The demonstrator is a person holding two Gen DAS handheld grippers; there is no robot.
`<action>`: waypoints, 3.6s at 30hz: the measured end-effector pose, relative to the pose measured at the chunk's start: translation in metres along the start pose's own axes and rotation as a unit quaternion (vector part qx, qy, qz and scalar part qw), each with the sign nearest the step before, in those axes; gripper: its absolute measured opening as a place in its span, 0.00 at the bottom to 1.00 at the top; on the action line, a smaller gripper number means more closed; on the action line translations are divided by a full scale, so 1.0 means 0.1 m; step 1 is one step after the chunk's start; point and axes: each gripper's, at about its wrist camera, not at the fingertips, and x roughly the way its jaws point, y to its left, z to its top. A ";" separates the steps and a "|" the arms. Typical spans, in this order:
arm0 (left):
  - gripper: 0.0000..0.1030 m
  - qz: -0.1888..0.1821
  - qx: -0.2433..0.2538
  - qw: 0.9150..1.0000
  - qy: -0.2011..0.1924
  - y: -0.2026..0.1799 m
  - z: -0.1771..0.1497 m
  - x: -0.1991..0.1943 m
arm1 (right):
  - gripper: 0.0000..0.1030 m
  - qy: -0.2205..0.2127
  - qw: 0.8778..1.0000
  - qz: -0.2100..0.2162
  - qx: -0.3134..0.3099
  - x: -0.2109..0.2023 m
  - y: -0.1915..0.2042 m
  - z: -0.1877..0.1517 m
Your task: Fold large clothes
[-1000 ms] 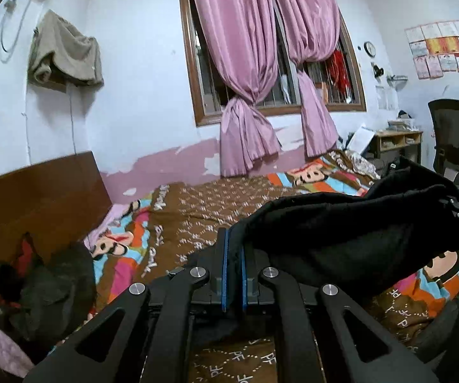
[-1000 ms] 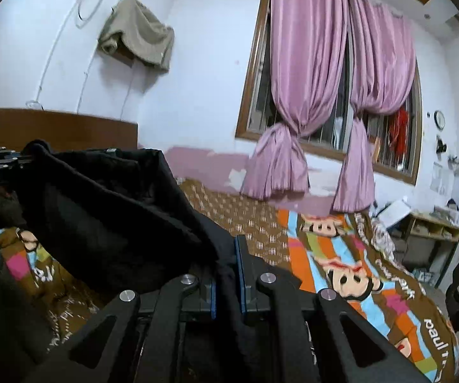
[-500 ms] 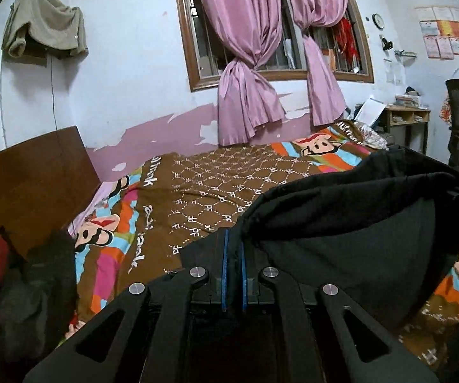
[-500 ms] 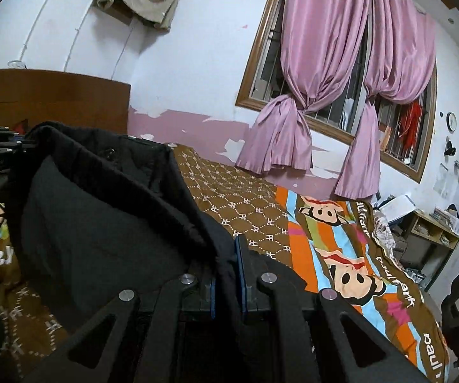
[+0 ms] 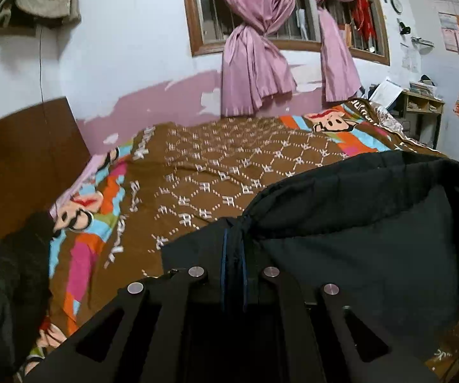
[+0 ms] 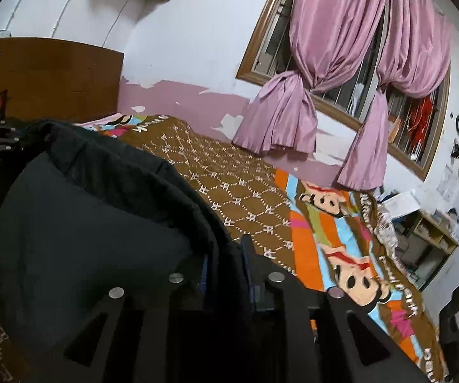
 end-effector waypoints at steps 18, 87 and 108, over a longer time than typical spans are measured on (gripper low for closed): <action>0.86 -0.033 -0.072 0.996 -0.035 0.32 -0.01 -0.39 | 0.96 -0.027 0.996 0.042 0.078 -0.39 -0.26 -0.19; 0.99 -0.108 -0.133 0.981 0.091 0.19 -0.22 1.00 | 1.00 0.127 0.972 0.091 0.173 1.53 -0.28 -0.62; 0.99 -0.096 -0.120 0.985 0.072 0.17 -0.28 0.98 | 1.00 0.116 0.973 0.093 0.177 1.52 -0.26 -0.69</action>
